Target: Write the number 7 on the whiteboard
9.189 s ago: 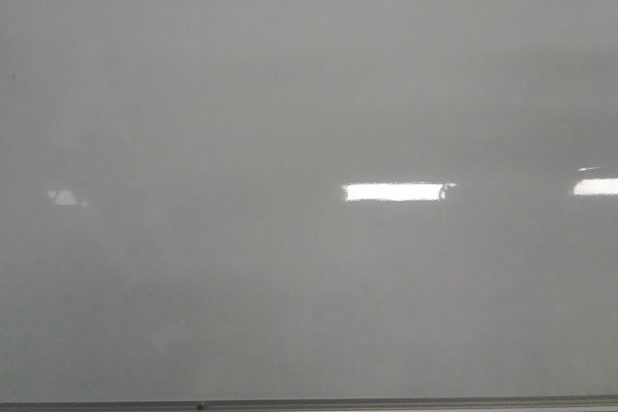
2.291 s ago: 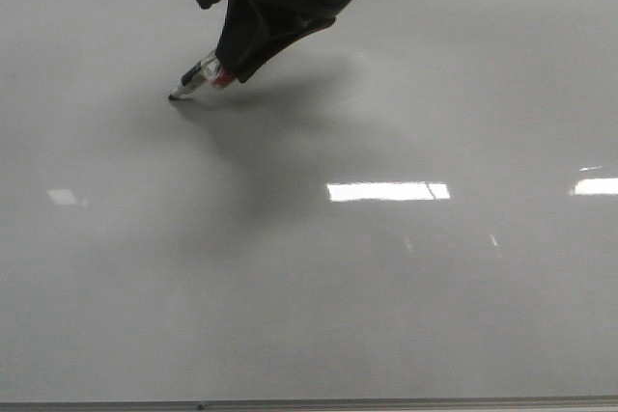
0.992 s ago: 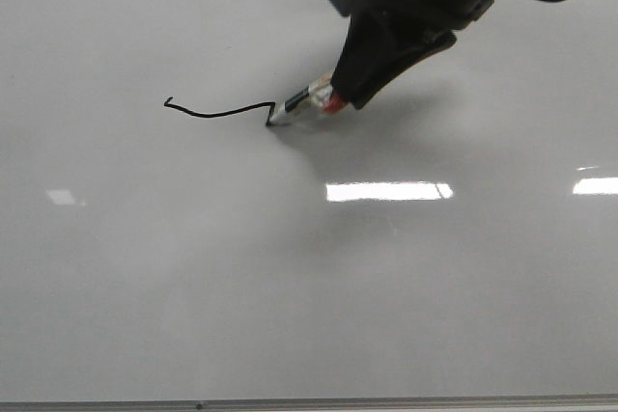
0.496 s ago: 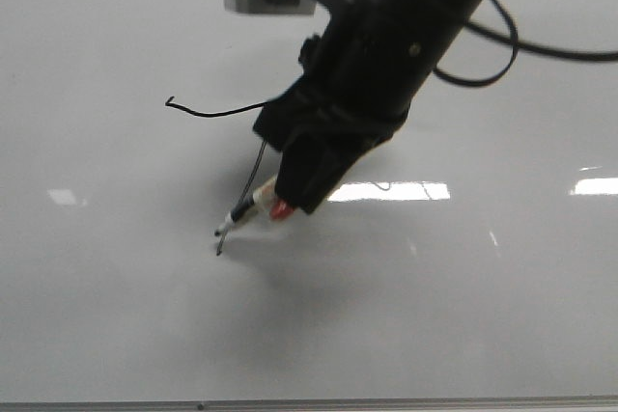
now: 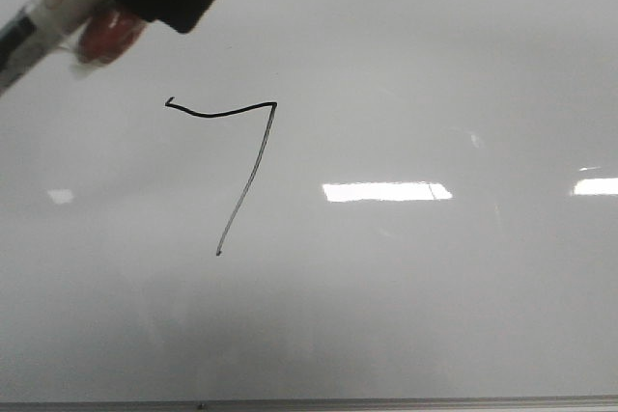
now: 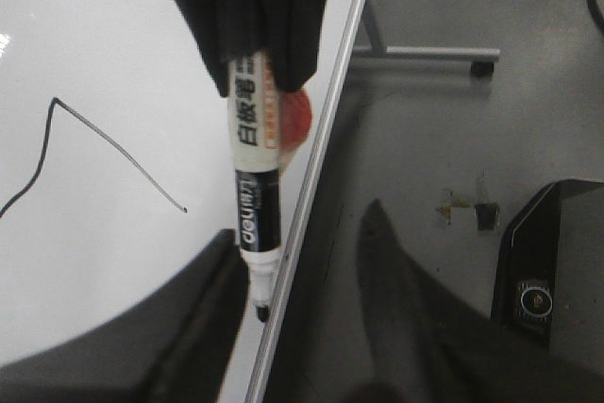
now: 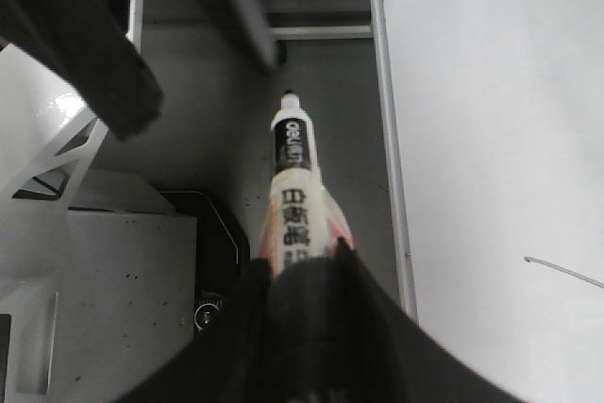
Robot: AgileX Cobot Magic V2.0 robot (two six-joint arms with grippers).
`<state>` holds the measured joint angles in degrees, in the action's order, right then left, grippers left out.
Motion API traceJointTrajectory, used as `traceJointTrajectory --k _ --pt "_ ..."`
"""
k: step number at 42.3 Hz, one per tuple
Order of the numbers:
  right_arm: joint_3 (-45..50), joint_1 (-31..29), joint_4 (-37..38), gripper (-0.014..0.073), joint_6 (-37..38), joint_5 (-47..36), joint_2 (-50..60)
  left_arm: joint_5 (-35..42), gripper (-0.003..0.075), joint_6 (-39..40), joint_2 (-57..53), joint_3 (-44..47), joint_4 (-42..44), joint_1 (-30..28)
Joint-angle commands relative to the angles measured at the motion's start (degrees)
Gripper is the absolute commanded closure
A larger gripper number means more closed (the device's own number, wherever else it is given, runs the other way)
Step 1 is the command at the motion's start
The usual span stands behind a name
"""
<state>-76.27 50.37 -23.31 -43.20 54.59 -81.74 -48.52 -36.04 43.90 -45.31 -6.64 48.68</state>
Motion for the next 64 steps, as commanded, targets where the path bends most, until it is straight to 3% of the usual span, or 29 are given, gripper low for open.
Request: traceJointTrajectory --k 1,8,21,27,31,38,41,47,56,62,64 --pt "-2.09 0.49 -1.07 0.0653 -0.75 -1.29 2.20 5.29 0.0227 0.07 2.40 -1.63 0.25 -0.05" --pt "-2.09 0.74 -1.98 0.0653 -0.75 -1.29 2.20 8.31 0.0282 0.07 5.03 -1.63 0.25 -0.05" --pt "-2.16 1.11 -2.10 0.0653 -0.75 -1.37 2.20 9.07 0.0504 0.07 7.80 -1.63 0.25 -0.05" --pt "-2.16 1.11 -2.10 0.0629 -0.75 -1.47 2.20 9.39 0.0659 0.07 7.80 -1.63 0.25 -0.05" --pt "-2.16 1.11 -2.10 0.0503 -0.75 -1.32 2.20 9.38 0.0740 0.07 7.80 -1.63 0.25 -0.05" --pt "-2.16 0.92 -2.10 0.0140 0.08 -1.82 2.34 9.38 0.0741 0.18 7.80 -1.63 -0.58 -0.05" --pt "-2.16 0.60 -1.90 0.0034 0.37 -1.95 2.76 9.38 0.0741 0.84 7.80 -1.63 -0.58 -0.05" --pt "-2.00 -2.02 -1.83 0.0041 3.56 -1.51 5.06 9.38 0.0741 3.77 7.80 -0.84 -0.58 -1.21" --pt "3.96 -10.92 -1.69 0.0078 7.16 -2.32 13.92 9.26 0.0741 9.54 7.80 2.36 2.81 -11.99" --pt "15.18 -17.74 -1.69 0.0092 9.02 -8.13 23.61 9.96 0.0741 14.09 7.80 2.98 4.49 -25.25" --pt "20.68 -20.62 -1.69 0.0130 11.07 -11.45 28.48 11.97 0.0741 17.38 7.80 2.98 4.24 -32.66"
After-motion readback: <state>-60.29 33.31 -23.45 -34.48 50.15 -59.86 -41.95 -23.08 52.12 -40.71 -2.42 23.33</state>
